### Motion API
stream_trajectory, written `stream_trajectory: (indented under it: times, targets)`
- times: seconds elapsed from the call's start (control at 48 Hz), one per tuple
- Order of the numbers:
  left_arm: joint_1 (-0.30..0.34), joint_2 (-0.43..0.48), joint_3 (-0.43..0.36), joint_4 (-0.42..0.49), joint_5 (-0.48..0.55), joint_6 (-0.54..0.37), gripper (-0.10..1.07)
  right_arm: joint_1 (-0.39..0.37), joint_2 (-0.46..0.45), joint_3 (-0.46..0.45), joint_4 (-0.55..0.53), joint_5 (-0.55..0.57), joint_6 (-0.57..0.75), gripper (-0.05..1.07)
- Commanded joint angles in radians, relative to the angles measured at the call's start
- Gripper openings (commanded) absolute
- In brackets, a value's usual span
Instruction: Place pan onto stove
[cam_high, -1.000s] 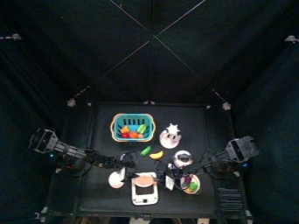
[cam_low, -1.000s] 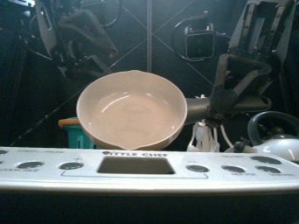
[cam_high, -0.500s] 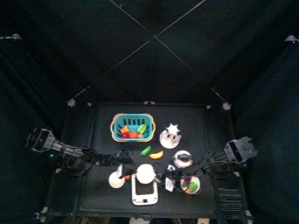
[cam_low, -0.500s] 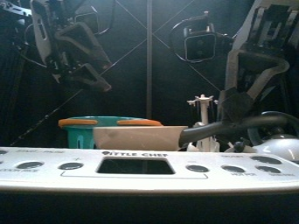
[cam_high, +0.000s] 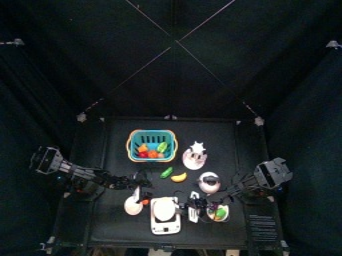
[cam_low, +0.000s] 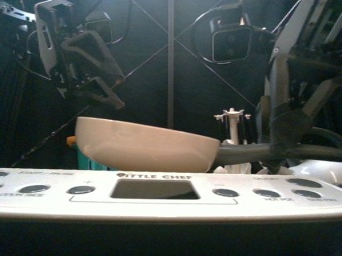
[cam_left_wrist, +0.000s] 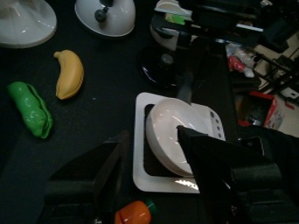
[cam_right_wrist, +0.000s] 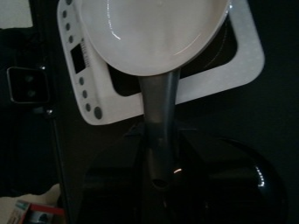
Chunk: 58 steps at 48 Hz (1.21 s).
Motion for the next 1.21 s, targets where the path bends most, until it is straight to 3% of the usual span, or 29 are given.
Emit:
stream_trajectory:
  times: [0.0, 0.25, 0.604, 0.854, 1.188]
  targets:
    - [0.003, -0.009, -0.009, 0.000, -0.008, 0.000, 0.86, -0.005, -0.032, -0.018, 0.002, 0.011, 0.002, 0.56]
    - [0.003, -0.011, 0.006, -0.018, -0.008, 0.000, 0.86, -0.035, -0.055, -0.021, -0.012, 0.028, -0.006, 0.58]
    - [0.003, -0.012, 0.008, -0.018, -0.008, 0.000, 0.86, -0.028, -0.081, -0.020, -0.023, 0.032, -0.008, 0.93]
    - [0.003, -0.020, 0.012, -0.018, -0.008, 0.000, 0.86, -0.040, -0.117, -0.020, -0.109, 0.035, -0.002, 0.93]
    - [0.006, -0.067, 0.063, -0.023, -0.052, 0.000, 0.86, -0.089, -0.235, -0.009, -0.281, 0.032, 0.003, 0.93]
